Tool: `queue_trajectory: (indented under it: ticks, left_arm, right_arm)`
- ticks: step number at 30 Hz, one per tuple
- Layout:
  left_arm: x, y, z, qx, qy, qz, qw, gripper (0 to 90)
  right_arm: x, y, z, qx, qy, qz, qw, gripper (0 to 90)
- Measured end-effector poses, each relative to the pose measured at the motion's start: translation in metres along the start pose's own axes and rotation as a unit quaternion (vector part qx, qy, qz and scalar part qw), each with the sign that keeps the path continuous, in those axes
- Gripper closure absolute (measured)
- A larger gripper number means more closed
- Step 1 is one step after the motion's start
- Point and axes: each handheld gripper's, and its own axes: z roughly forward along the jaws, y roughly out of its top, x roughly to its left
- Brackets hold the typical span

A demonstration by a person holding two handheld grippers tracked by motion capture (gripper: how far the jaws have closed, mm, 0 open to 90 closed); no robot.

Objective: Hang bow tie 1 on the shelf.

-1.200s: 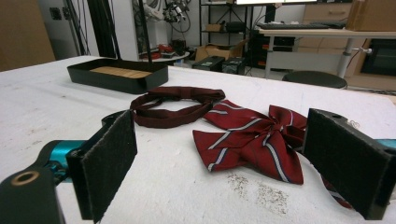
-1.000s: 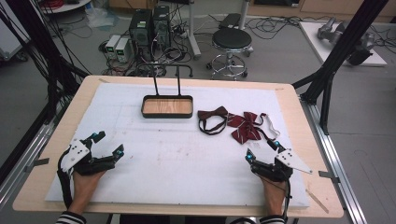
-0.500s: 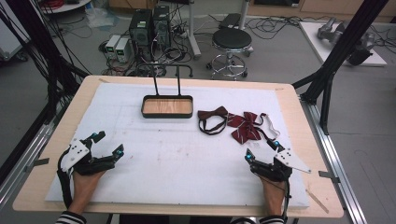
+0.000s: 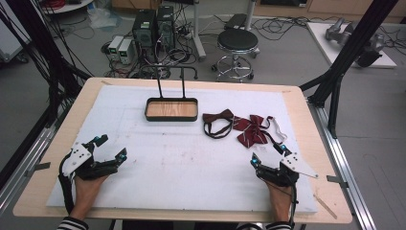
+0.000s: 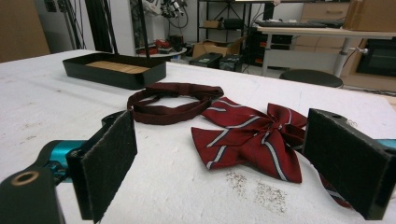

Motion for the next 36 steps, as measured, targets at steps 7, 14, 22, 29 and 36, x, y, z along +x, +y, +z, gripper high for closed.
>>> queue_trajectory:
  ticks: [7,14,22,29,36]
  left_arm:
    - [0.000,0.000,0.000,0.000,0.000,0.000,1.0000,12.1]
    - [-0.001,0.000,0.000,0.000,0.000,0.001,1.0000,12.1]
    - [-0.001,0.000,0.000,0.000,0.000,0.002,1.0000,12.2]
    - [-0.001,0.000,0.000,0.000,0.000,0.002,1.0000,12.2]
    - [-0.001,0.000,0.000,0.000,0.000,0.003,1.0000,12.3]
  right_arm:
    - [0.000,0.000,0.000,0.000,-0.001,0.000,1.0000,9.3]
    - [0.000,0.000,0.000,0.002,-0.001,-0.002,1.0000,9.4]
    - [-0.002,0.002,0.003,0.019,-0.001,0.010,0.9998,9.3]
    - [-0.005,0.014,0.008,0.057,0.010,0.005,0.9983,9.3]
    - [-0.011,0.037,0.016,0.087,0.017,0.008,0.9960,9.3]
